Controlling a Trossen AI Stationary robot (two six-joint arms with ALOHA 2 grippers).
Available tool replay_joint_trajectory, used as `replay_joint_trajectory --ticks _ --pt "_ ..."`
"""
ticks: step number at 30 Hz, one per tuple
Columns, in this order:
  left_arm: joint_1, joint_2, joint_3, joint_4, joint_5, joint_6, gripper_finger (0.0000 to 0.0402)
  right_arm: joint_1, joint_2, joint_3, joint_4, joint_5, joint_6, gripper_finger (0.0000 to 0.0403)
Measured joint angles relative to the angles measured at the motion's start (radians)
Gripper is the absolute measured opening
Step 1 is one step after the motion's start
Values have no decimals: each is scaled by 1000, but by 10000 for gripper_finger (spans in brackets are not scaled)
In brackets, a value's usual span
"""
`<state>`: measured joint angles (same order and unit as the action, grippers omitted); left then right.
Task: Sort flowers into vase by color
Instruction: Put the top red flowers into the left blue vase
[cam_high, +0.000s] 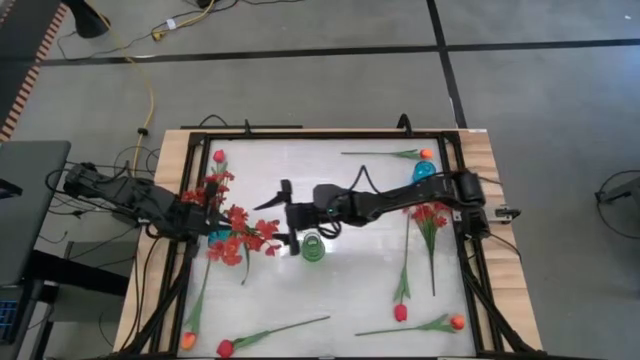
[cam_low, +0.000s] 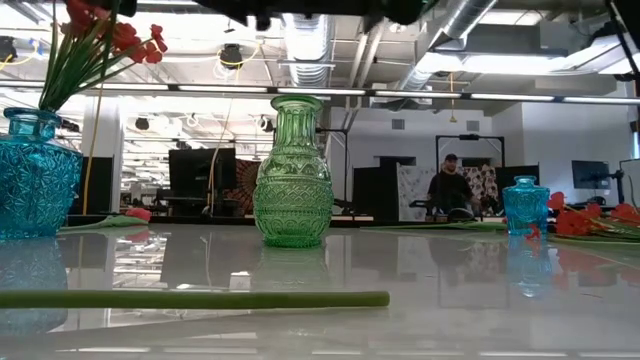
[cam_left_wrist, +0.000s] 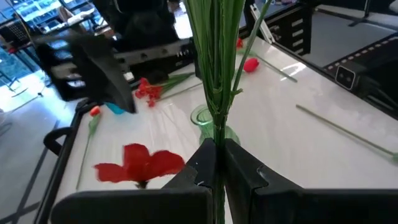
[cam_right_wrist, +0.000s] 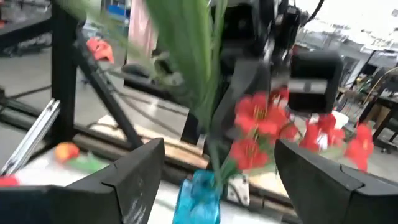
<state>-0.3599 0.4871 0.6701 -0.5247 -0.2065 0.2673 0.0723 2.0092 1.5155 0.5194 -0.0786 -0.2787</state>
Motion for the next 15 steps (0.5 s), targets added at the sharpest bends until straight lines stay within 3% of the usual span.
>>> replay_joint_trajectory --ticks 15 --pt "0 10 0 28 -42 -5 0 21 96 143 60 -27 -11 313"
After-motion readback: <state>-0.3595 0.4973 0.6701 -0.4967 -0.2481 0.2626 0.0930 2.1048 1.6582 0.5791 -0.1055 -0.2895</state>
